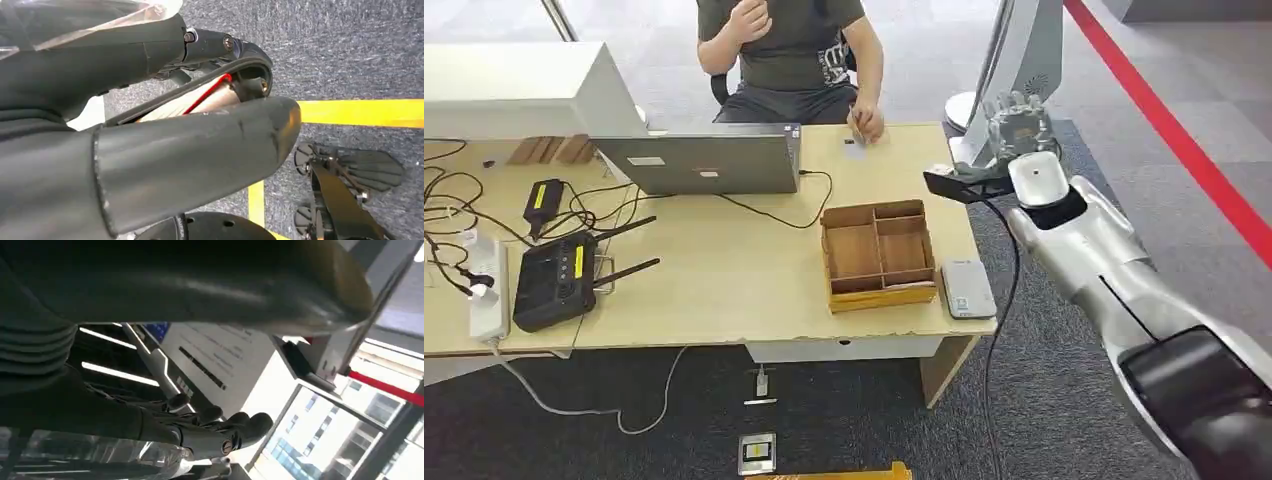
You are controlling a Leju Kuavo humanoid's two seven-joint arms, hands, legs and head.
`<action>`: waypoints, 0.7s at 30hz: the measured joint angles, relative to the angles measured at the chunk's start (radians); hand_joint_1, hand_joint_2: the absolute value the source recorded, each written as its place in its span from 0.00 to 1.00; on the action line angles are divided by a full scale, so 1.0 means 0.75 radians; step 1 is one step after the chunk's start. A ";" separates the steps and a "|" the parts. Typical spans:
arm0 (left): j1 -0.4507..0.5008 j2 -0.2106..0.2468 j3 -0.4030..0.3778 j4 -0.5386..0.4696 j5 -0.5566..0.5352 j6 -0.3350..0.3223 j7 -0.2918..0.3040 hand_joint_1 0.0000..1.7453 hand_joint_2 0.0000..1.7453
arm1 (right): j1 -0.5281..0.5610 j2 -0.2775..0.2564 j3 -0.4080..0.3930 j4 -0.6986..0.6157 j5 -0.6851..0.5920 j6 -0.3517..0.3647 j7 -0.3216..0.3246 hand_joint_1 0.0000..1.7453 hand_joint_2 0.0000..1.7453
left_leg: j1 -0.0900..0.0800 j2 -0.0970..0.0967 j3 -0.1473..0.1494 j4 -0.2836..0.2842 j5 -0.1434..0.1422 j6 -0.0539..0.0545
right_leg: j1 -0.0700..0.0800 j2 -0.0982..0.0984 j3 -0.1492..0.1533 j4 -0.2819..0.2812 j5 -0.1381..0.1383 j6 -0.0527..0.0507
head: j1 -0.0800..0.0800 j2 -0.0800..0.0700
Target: Pass the card to the sensor for recognition and then transmit it.
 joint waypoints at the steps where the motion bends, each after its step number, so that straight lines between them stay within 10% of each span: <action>1: 0.001 0.000 0.000 0.000 0.001 -0.001 -0.001 0.00 0.00 | 0.040 -0.055 -0.028 -0.033 -0.007 0.006 0.004 0.00 0.00 | 0.000 0.000 0.000 0.000 0.000 0.000 | 0.000 0.000 0.000 0.000 0.000 0.000 | -0.002 0.000; 10: 0.001 0.000 0.003 0.000 0.034 0.021 -0.004 0.00 0.00 | 0.485 -0.421 -0.426 -0.271 -0.107 -0.022 0.047 0.00 0.00 | 0.000 -0.002 -0.002 -0.001 -0.002 0.002 | 0.001 -0.001 0.001 0.000 -0.002 0.001 | -0.002 0.000; 21: -0.002 -0.008 0.015 0.000 0.060 0.061 -0.009 0.00 0.00 | 0.840 -0.473 -0.857 -0.136 -0.346 -0.530 -0.162 0.00 0.00 | 0.000 0.001 -0.002 -0.002 -0.002 0.001 | 0.000 0.001 -0.003 0.000 -0.002 0.001 | -0.003 0.000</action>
